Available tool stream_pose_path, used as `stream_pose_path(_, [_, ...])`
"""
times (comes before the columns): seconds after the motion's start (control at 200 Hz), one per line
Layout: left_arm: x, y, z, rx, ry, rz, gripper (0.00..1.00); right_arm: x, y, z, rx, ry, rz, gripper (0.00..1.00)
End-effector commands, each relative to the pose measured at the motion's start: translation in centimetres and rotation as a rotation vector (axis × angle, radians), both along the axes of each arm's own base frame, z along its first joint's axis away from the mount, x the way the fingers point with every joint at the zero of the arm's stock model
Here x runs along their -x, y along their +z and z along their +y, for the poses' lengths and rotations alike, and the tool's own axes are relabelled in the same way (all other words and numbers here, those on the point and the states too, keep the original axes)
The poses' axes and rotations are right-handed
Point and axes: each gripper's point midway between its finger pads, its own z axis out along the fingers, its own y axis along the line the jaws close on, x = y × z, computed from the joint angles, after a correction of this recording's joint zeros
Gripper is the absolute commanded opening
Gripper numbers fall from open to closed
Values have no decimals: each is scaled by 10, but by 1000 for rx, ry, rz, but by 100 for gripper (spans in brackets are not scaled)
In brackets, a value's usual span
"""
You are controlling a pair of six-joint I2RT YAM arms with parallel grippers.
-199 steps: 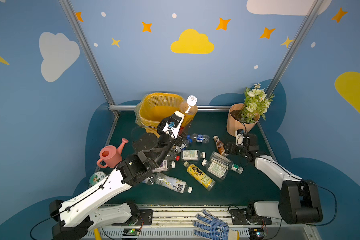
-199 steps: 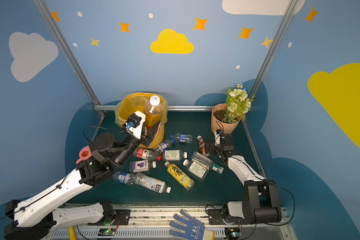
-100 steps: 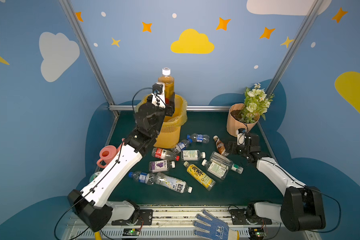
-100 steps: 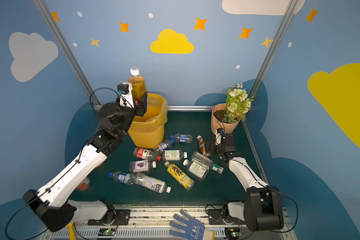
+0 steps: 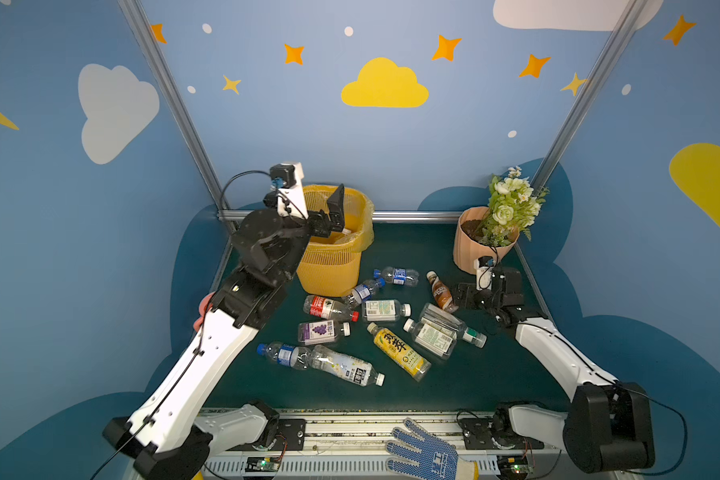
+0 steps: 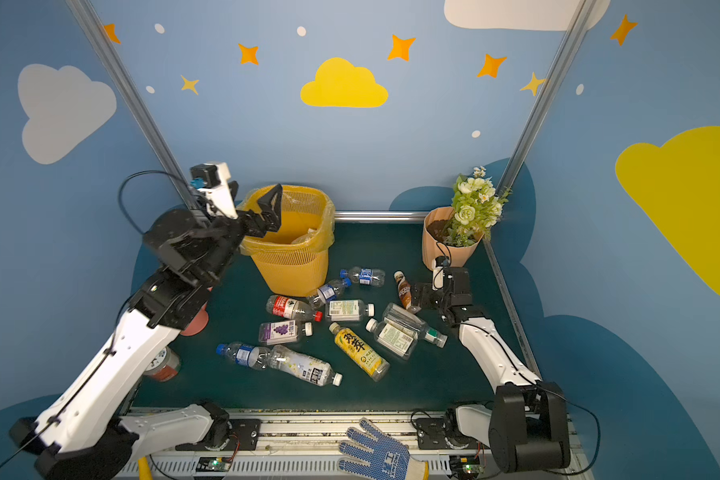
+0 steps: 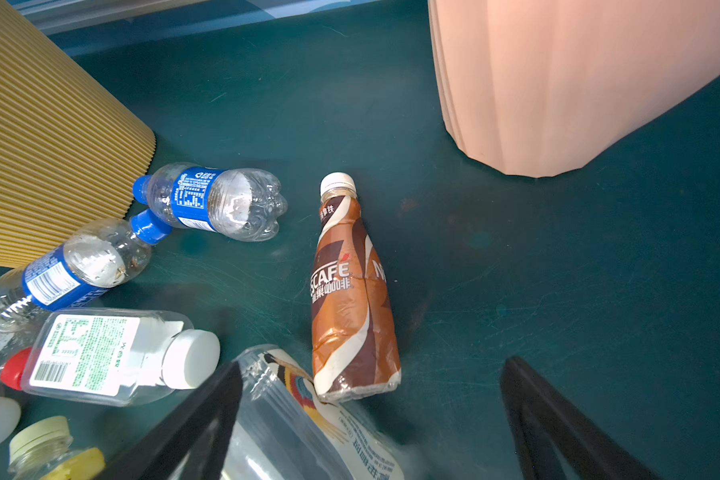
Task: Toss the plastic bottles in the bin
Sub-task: 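Reach the right gripper to the clear flower-print bottle while the left withdraws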
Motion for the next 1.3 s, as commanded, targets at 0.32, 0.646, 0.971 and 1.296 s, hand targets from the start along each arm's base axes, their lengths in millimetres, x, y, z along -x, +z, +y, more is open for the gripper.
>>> stream_pose_path(0.32, [-9, -47, 14, -38, 109, 76, 100, 5, 8, 23, -43, 83, -16, 95])
stream_pose_path(0.646, [-4, -134, 61, 38, 276, 291, 100, 34, 38, 135, -114, 443, -49, 92])
stream_pose_path(0.971, [36, -186, 128, 106, 495, 405, 100, 131, 33, 292, 59, 998, 63, 91])
stream_pose_path(1.296, [57, -232, 170, 174, 620, 502, 100, 200, -21, 335, 260, 1239, 243, 87])
